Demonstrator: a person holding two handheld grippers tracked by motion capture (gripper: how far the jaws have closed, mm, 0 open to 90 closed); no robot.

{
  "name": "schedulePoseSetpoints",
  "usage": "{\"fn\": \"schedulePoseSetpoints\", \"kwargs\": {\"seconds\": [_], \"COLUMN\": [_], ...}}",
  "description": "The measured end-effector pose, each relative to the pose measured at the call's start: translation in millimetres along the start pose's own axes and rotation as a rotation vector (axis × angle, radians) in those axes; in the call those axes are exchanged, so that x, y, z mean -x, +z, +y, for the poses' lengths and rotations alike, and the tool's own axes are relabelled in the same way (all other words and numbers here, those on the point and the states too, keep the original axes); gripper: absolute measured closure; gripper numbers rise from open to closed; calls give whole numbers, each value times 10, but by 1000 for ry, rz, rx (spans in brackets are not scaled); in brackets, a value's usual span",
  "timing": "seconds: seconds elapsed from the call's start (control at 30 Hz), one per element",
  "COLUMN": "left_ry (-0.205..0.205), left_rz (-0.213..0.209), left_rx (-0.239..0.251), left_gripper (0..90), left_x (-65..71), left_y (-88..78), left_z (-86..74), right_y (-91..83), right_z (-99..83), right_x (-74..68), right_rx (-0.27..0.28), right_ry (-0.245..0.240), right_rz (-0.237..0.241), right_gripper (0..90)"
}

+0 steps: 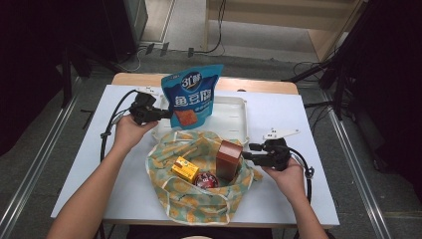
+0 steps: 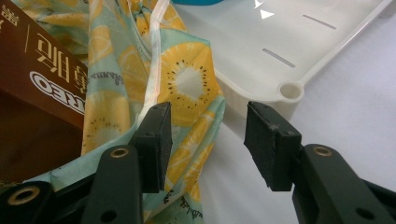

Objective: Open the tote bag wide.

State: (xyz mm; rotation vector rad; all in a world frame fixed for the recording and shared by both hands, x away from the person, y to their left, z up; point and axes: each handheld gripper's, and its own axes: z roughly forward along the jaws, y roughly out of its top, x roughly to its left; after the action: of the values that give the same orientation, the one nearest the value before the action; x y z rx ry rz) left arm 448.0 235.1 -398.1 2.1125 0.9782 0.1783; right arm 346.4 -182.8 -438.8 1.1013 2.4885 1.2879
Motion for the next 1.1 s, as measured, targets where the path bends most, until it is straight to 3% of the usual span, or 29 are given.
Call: {"fn": "schedulePoseSetpoints", "kwargs": {"seconds": [0.2, 0.47, 0.6, 0.7, 0.83, 0.93, 1.0, 1.1], "left_ry": [-29, -63, -49, -76, -53, -71, -63, -120], "left_rz": [27, 25, 45, 9, 21, 7, 19, -19], "left_rx": [26, 71, 34, 46, 35, 37, 20, 21], "left_gripper": [900, 900, 900, 900, 900, 900, 900, 849], "left_x": [27, 7, 6, -52, -64, -114, -130, -171], "left_y": [109, 231, 280, 352, 408, 425, 439, 433], "left_z": [66, 119, 243, 274, 352, 366, 417, 408], "right_y": [-5, -6, 1, 1, -15, -13, -9, -5], "right_z": [-4, -9, -7, -3, -4, -3, -3, 0], "right_x": [-1, 5, 0, -1, 2, 10, 10, 8], "right_rx": [0, -2, -2, 0, 3, 3, 5, 10], "right_ry": [2, 4, 3, -1, 2, 5, 3, 2], "right_rz": [-2, -2, 1, 0, 2, 3, 6, 14], "right_gripper": [523, 523, 524, 524, 524, 524, 524, 524]}}
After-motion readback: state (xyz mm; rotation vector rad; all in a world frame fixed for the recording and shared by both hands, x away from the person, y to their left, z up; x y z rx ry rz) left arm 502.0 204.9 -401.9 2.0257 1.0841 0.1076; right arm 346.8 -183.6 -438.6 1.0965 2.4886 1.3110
